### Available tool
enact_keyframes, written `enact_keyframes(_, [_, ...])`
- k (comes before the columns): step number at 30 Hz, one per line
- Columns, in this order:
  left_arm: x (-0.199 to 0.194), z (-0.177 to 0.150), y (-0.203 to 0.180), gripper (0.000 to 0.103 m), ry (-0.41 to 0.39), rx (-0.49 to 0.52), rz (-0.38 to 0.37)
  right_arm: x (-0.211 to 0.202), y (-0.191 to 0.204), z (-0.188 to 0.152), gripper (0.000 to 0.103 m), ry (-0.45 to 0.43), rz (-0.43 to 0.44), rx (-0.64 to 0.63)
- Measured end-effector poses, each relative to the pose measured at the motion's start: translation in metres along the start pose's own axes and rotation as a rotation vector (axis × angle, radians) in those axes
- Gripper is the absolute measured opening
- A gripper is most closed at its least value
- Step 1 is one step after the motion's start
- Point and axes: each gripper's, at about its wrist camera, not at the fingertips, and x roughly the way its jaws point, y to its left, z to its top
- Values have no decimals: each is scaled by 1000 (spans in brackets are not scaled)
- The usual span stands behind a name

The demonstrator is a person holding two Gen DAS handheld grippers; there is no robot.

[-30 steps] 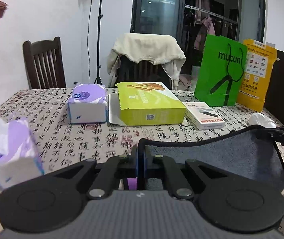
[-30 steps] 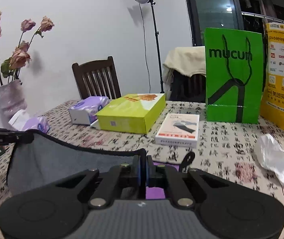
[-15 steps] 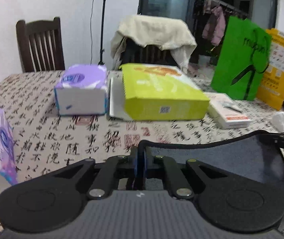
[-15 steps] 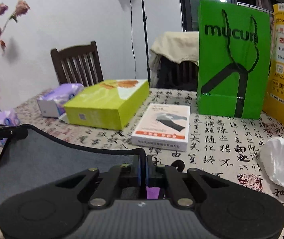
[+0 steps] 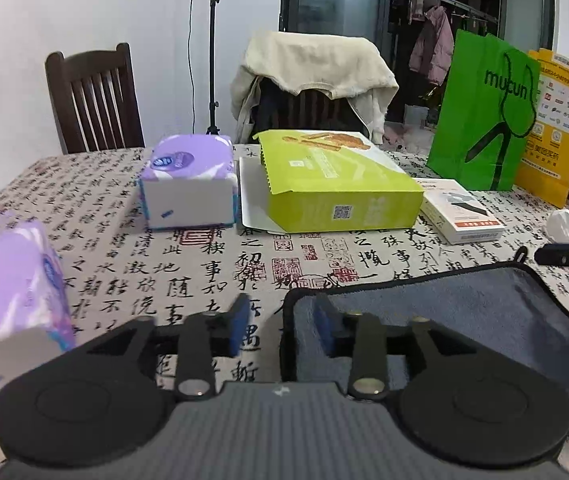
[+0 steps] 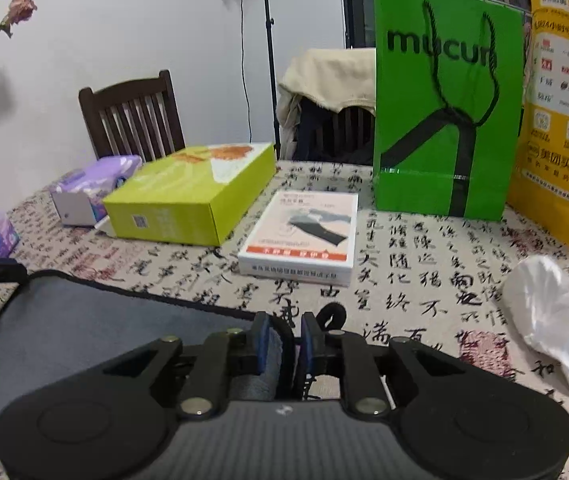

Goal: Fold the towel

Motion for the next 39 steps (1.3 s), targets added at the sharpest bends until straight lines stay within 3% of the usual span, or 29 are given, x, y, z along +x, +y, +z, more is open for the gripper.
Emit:
enact_keyframes(1, [-6,1,-1,66,-1,3,3,-6,0,2,21,-7,0,1])
enact_keyframes(2, [-13,1,-1,72,-6,6,6,-14,-1,4,26,-18,0,5])
enact_keyframes(7, [-57,5,-7,83,-53,27,12,-60,-4,13,38,-64,-15,10])
enact_keyframes(11, [-95,5,-13,85,-83,20,12,-95,-3,14,49,-89,-22,8])
enact_keyframes(22, [-175,-20,-37,90,-125,65,18,-167,8,-5,56,-110,3,-30])
enact_keyframes(39, [-252,-61,-53,93,-201,58,41,-237,29,-40,63,-146,22,-106])
